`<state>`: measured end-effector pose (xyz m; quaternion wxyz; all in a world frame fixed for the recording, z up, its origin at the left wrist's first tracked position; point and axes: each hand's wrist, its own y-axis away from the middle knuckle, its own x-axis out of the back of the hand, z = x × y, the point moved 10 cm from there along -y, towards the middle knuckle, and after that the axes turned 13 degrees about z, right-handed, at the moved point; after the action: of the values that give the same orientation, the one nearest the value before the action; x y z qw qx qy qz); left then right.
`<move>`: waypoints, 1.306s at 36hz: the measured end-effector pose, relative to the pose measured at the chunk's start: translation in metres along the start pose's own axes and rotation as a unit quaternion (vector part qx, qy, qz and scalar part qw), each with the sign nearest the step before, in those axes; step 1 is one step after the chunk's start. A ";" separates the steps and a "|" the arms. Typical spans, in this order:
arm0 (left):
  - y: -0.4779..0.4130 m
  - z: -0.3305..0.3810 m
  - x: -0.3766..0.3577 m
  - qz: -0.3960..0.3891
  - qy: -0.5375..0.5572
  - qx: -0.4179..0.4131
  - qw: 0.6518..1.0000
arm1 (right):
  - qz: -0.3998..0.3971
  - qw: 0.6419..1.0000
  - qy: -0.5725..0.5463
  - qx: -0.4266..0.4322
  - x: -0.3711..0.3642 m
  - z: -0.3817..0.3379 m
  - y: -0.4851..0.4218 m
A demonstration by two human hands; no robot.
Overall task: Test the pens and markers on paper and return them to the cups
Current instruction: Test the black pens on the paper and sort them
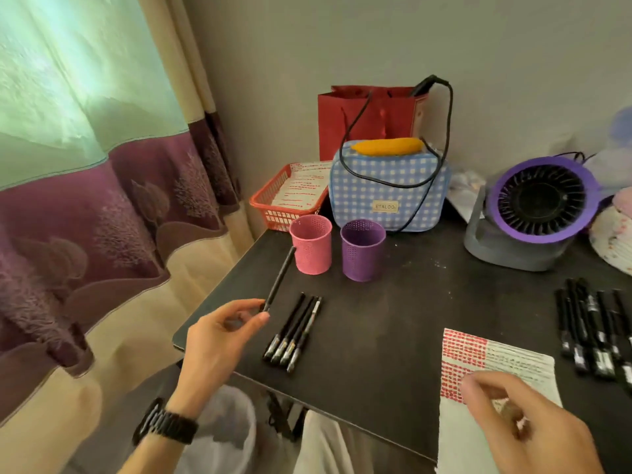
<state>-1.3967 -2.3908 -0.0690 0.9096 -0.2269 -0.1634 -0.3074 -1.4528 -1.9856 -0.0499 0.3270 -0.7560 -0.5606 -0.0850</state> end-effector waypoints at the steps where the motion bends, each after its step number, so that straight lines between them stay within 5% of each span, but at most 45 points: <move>1: -0.004 -0.011 0.005 -0.005 -0.023 0.016 1.000 | -0.010 0.999 0.023 0.034 -0.011 -0.013 0.001; 8: -0.005 -0.063 -0.001 -0.071 -0.138 0.076 0.985 | -0.179 0.965 0.118 0.151 -0.119 -0.039 0.028; 14: -0.003 -0.062 -0.008 -0.069 -0.191 0.061 0.977 | -0.262 0.933 0.186 0.165 -0.178 -0.021 0.052; 47: 0.006 -0.048 -0.014 -0.043 -0.219 0.031 0.974 | -0.246 0.941 0.162 0.166 -0.178 -0.013 0.057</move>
<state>-1.3966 -2.4043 -0.1171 0.8441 -0.2532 -0.3778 -0.2841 -1.4618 -2.1434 -0.1511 0.5034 -0.5052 -0.6747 -0.1901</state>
